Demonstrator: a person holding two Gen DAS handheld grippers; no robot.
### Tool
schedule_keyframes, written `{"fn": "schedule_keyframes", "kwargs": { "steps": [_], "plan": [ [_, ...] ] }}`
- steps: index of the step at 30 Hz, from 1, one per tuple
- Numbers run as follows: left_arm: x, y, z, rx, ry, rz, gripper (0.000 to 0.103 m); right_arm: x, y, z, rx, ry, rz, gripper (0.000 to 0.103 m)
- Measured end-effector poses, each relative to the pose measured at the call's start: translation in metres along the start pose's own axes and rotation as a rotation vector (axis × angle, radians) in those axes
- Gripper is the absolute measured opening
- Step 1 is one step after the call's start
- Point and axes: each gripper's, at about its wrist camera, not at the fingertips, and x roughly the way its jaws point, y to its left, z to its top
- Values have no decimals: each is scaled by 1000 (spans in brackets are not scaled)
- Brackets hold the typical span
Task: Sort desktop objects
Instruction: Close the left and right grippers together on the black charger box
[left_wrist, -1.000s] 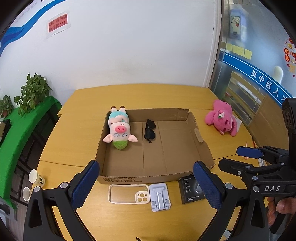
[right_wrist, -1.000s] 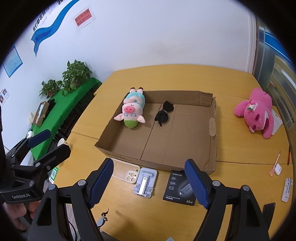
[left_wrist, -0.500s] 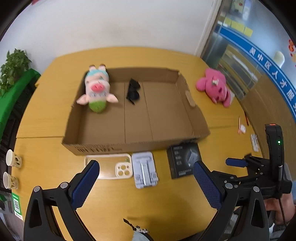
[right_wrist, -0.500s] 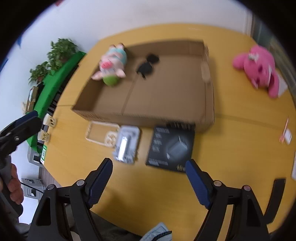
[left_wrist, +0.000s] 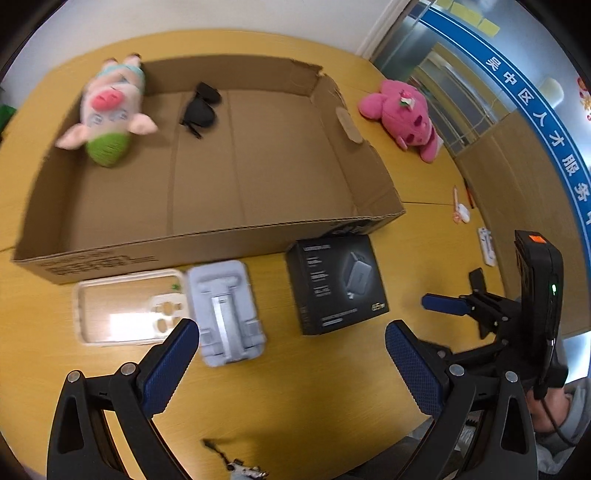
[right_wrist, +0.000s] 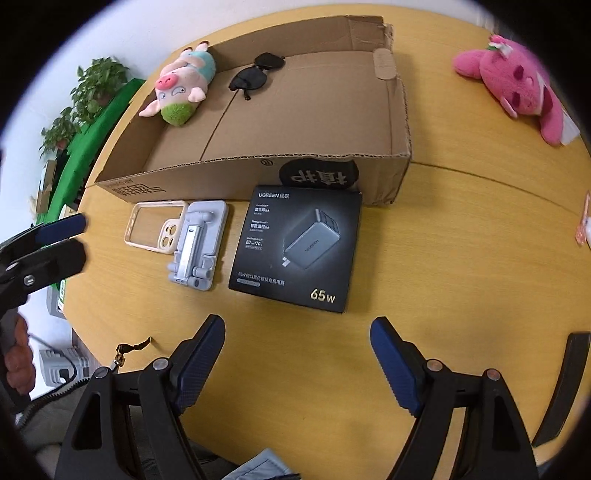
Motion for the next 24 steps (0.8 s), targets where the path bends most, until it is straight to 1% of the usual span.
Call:
{"fn": "schedule_keyframes", "kwargs": {
  "steps": [2, 6, 9, 11, 13, 16, 18, 19, 20, 24],
  "plan": [
    [20, -1, 6, -7, 26, -57, 100, 4, 1, 0, -40, -1, -1, 81],
    [50, -1, 17, -40, 70, -123, 100, 12, 2, 0, -128, -6, -31, 81],
    [68, -2, 22, -44, 100, -133, 100, 22, 5, -3, -204, -1, -56, 81],
    [81, 0, 25, -62, 125, -130, 97, 31, 8, -5, -263, 10, -61, 81],
    [91, 3, 27, -82, 145, -143, 97, 41, 10, -5, -302, 18, -61, 81],
    [109, 6, 30, -102, 173, -153, 96, 54, 10, -1, -308, 16, -44, 81],
    [122, 9, 32, -125, 193, -166, 87, 71, 10, 9, -280, 41, -53, 81],
    [128, 10, 33, -137, 204, -178, 80, 78, 11, 13, -278, 63, -44, 83],
    [134, 10, 33, -144, 221, -186, 80, 83, 13, 15, -285, 77, -34, 83],
    [135, 9, 30, -131, 179, -208, 80, 84, 17, 12, -317, 83, -7, 84]
  ]
}}
